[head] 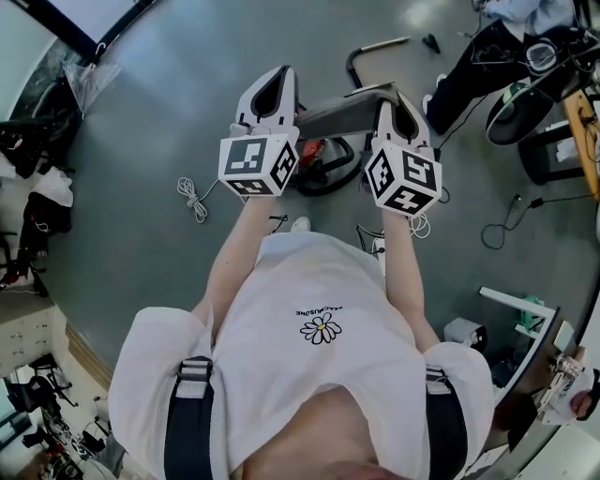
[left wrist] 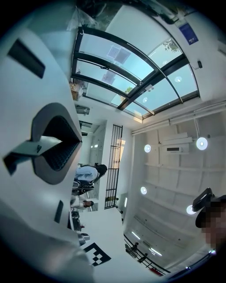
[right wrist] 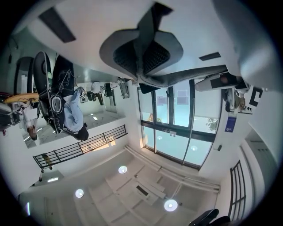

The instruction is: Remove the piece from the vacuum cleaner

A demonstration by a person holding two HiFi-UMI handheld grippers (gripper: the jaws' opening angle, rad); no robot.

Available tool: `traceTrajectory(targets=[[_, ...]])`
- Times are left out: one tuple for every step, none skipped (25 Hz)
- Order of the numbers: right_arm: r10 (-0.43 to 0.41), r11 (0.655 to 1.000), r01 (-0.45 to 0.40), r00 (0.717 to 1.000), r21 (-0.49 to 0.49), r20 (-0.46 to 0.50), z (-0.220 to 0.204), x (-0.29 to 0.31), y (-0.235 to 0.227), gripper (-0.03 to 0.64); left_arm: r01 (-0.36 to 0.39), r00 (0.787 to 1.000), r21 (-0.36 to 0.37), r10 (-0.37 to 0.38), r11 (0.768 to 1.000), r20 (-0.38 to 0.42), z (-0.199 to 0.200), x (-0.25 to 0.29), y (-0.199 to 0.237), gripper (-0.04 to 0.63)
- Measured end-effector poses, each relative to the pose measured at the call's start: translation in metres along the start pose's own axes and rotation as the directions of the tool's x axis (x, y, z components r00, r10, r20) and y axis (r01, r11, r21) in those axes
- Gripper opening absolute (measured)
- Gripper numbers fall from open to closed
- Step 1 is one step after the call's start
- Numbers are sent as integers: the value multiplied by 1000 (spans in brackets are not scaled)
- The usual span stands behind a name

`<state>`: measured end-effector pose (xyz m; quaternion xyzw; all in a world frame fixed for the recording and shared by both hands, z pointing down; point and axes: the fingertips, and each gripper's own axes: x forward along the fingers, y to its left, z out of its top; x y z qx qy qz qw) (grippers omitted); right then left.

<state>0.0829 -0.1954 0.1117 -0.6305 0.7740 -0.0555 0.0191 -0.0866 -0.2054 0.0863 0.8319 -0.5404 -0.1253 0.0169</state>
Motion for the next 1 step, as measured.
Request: traceTrajectory(targets=[[-6, 1000, 6, 1000, 1, -1, -1, 0, -1, 28, -4, 1000, -3, 4, 1000, 0, 0, -1, 3, 5]])
